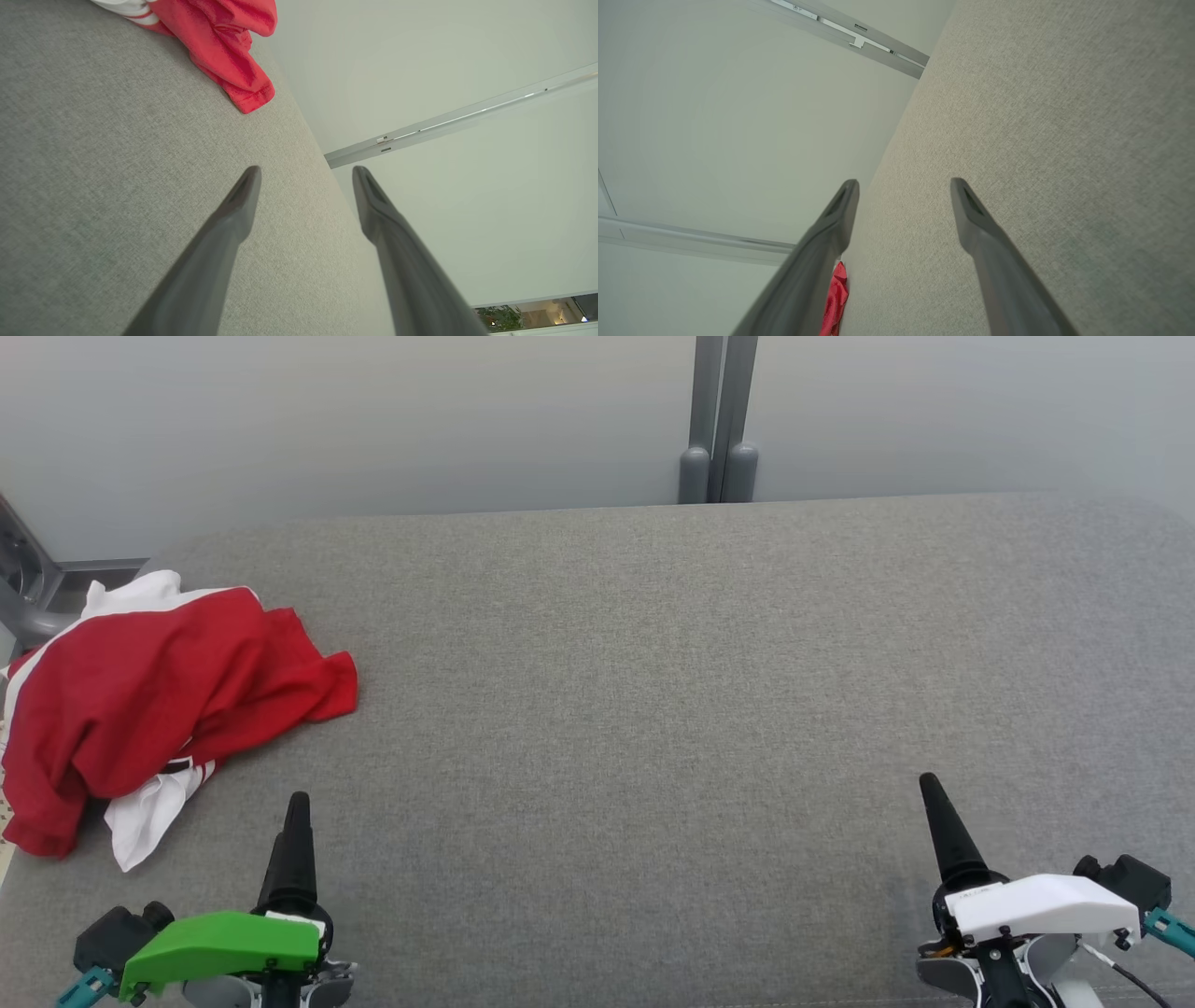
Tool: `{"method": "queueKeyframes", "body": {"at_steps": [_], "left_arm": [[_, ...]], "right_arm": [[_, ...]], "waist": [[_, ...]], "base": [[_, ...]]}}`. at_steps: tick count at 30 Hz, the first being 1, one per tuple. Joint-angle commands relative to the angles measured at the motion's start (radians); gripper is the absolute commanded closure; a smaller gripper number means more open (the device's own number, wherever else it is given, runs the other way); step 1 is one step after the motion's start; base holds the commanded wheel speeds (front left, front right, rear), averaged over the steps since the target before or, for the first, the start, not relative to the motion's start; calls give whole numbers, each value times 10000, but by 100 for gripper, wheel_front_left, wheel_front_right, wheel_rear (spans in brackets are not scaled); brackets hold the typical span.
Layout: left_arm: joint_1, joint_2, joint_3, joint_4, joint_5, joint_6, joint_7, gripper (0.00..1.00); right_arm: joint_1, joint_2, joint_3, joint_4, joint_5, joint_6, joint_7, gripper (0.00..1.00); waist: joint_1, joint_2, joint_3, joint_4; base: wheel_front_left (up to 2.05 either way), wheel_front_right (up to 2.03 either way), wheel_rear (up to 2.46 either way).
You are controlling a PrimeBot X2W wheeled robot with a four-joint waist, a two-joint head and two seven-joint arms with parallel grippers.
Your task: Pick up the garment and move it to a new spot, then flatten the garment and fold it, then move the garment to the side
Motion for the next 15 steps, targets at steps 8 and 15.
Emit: {"method": "queueKeyframes", "body": {"at_steps": [8, 15], "left_arm": [[-285, 101, -332, -43, 2078, 127, -377, 0], [-440, 199, -644, 169, 3208, 249, -579, 0]], "right_arm": [[-570, -81, 326, 331, -2012, 3, -367, 0], [-784, -86, 476, 545, -3469, 3, -545, 0]], "waist": [[0, 0, -37, 42], [0, 0, -53, 91]], "base": [[0, 0, 0], [0, 0, 0]]}}
